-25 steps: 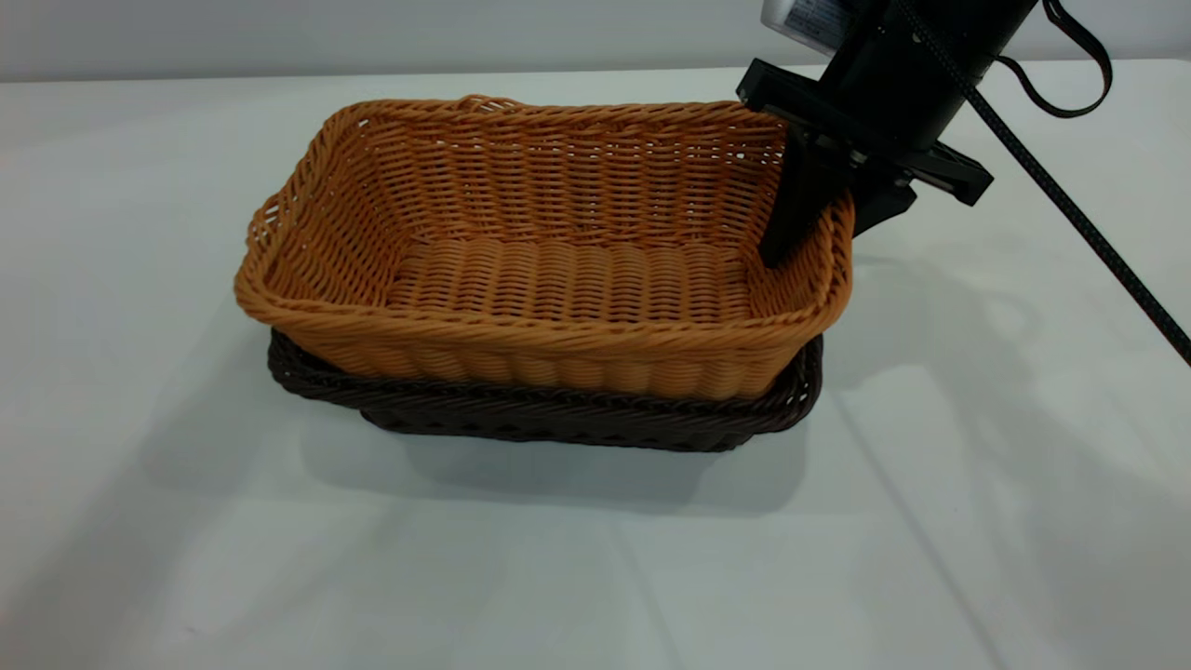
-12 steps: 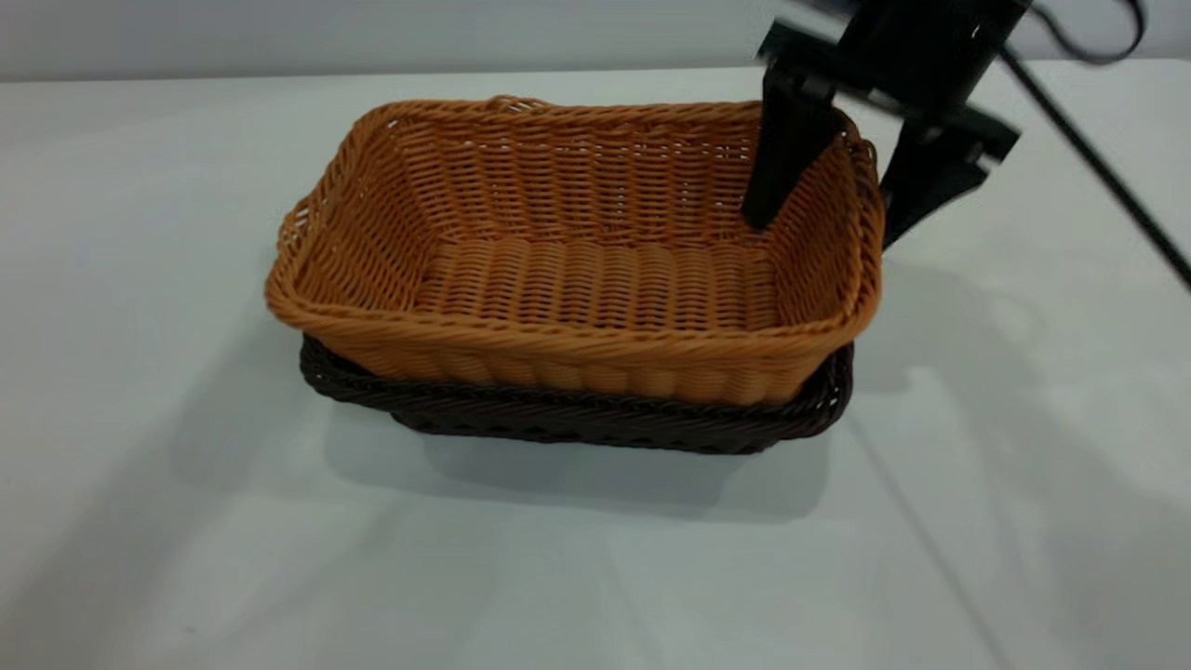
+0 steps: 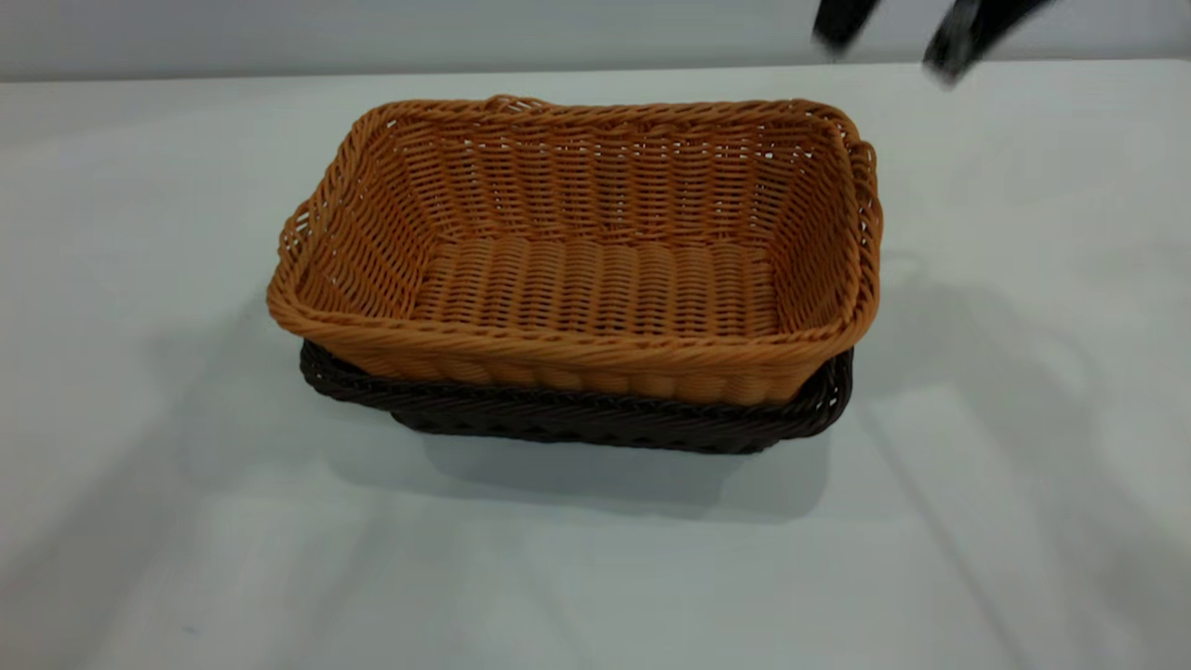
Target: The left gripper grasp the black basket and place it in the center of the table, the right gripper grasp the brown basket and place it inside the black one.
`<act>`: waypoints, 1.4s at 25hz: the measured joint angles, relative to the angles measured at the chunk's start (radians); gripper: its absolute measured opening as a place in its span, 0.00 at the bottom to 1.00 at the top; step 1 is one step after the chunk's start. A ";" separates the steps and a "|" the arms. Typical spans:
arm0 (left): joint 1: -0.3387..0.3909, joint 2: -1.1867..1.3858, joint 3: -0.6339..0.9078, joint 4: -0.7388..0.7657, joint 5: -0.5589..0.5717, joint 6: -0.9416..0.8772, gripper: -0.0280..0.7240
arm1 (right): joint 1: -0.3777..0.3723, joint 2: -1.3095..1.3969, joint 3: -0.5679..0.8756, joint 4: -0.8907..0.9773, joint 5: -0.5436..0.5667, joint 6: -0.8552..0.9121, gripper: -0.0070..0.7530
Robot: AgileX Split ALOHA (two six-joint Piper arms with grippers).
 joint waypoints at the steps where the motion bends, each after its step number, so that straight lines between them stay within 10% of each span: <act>1: 0.000 -0.027 0.000 0.000 0.061 -0.023 0.67 | 0.000 -0.049 0.000 -0.001 0.003 0.018 0.71; 9: 0.000 -0.201 0.000 0.046 0.435 -0.268 0.67 | 0.000 -0.485 0.002 -0.120 0.035 0.059 0.69; 30: 0.000 -0.534 0.845 0.039 0.427 -0.613 0.67 | 0.000 -1.323 0.977 -0.428 -0.048 0.274 0.69; 35: 0.000 -0.635 0.993 0.012 0.369 -0.651 0.67 | 0.000 -1.427 1.017 -0.442 -0.083 0.279 0.69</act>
